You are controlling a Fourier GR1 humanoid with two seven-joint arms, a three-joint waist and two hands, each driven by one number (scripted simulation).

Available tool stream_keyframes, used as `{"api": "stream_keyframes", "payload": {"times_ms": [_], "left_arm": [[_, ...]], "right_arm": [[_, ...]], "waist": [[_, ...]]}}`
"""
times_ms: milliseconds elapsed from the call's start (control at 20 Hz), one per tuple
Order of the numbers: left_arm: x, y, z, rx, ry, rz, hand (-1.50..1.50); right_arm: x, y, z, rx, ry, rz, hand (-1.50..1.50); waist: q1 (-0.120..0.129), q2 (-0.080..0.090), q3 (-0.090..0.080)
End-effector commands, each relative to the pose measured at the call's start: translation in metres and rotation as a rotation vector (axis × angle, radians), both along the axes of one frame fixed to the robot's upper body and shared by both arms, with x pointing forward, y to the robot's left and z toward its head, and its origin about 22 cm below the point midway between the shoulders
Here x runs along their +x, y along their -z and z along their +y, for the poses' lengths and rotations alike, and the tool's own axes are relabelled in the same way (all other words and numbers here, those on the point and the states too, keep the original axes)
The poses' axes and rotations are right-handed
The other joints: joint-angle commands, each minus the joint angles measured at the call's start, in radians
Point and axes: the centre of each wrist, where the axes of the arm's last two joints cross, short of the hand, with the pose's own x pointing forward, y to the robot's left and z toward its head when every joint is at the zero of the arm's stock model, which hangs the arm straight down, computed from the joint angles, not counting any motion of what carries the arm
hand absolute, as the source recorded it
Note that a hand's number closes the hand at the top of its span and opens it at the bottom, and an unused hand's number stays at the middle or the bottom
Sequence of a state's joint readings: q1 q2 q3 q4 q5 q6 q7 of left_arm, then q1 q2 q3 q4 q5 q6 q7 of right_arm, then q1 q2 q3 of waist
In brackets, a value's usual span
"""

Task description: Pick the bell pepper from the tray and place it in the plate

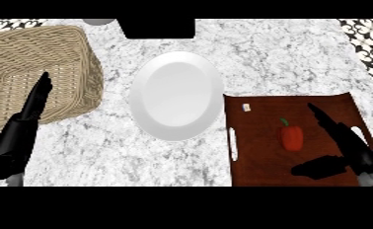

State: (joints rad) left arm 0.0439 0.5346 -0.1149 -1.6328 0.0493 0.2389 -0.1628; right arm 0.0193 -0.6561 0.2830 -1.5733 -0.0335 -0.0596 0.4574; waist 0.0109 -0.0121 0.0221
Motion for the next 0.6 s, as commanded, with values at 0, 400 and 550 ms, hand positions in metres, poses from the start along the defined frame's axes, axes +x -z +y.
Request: {"api": "stream_keyframes", "payload": {"times_ms": [0, 400, 550], "left_arm": [[-0.021, 0.035, 0.011, -0.021, -0.089, 0.184, 0.00], [-0.018, 0.040, 0.015, -0.004, -0.088, 0.188, 0.00], [-0.011, 0.040, -0.003, -0.001, -0.088, 0.180, 0.00]], "right_arm": [[-0.003, 0.018, 0.010, -0.008, -0.015, 0.030, -1.50], [0.017, 0.037, 0.010, -0.005, -0.027, 0.020, -1.50], [0.013, 0.043, 0.019, 0.053, -0.036, -0.053, 1.50]], "waist": [[0.000, 0.014, -0.022], [-0.001, 0.018, -0.022], [-0.015, 0.016, -0.021]]}}
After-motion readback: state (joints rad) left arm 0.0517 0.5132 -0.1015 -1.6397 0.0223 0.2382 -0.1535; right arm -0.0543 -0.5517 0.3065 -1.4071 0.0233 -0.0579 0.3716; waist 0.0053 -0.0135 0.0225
